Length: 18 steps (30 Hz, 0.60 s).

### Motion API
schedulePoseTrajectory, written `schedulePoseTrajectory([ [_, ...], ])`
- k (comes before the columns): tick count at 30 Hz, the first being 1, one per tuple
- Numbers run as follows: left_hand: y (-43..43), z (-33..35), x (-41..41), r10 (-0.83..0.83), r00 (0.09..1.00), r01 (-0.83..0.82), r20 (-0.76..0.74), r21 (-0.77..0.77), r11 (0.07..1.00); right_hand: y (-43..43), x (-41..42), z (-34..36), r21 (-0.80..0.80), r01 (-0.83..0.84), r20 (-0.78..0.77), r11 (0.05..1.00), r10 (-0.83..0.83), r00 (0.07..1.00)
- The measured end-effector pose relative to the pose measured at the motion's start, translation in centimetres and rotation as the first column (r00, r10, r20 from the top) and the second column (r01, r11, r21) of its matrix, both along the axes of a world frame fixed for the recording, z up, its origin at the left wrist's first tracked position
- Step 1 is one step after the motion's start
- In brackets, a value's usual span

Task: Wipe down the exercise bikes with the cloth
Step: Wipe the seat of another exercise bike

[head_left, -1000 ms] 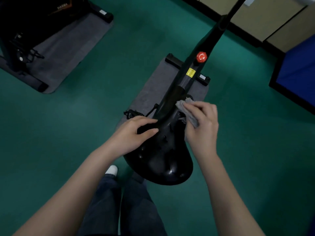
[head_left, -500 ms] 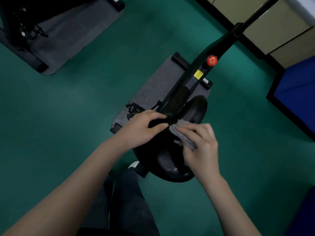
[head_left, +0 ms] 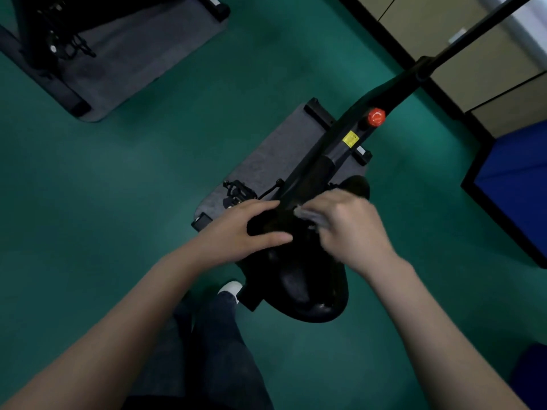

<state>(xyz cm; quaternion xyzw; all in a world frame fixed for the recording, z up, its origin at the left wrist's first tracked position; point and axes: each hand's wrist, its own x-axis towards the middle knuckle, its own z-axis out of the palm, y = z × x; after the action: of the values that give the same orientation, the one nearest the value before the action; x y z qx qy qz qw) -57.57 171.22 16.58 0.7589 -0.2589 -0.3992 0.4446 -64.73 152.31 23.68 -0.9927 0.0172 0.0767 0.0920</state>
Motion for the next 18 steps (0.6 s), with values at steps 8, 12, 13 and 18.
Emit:
schedulePoseTrajectory([
  [8,2.3,-0.5,-0.5,-0.164,0.986,0.164,0.015,0.044,0.986,2.7,-1.3,-1.3,0.057,0.188,0.204,0.981,-0.196,0.959],
  [12,2.6,-0.4,-0.7,-0.190,0.982,0.190,-0.009,0.027,0.981,4.5,-3.5,-2.0,0.254,0.178,0.203,0.951,-0.232,0.951],
  [13,2.6,-0.4,-0.7,-0.196,0.981,0.196,-0.009,0.021,0.980,4.1,-3.6,-2.1,0.271,0.184,0.205,0.945,-0.244,0.948],
  [18,2.7,-0.9,-0.5,-0.199,0.980,0.199,0.005,0.021,0.980,5.0,-4.9,-2.2,0.330,0.241,0.246,0.912,-0.330,0.911],
])
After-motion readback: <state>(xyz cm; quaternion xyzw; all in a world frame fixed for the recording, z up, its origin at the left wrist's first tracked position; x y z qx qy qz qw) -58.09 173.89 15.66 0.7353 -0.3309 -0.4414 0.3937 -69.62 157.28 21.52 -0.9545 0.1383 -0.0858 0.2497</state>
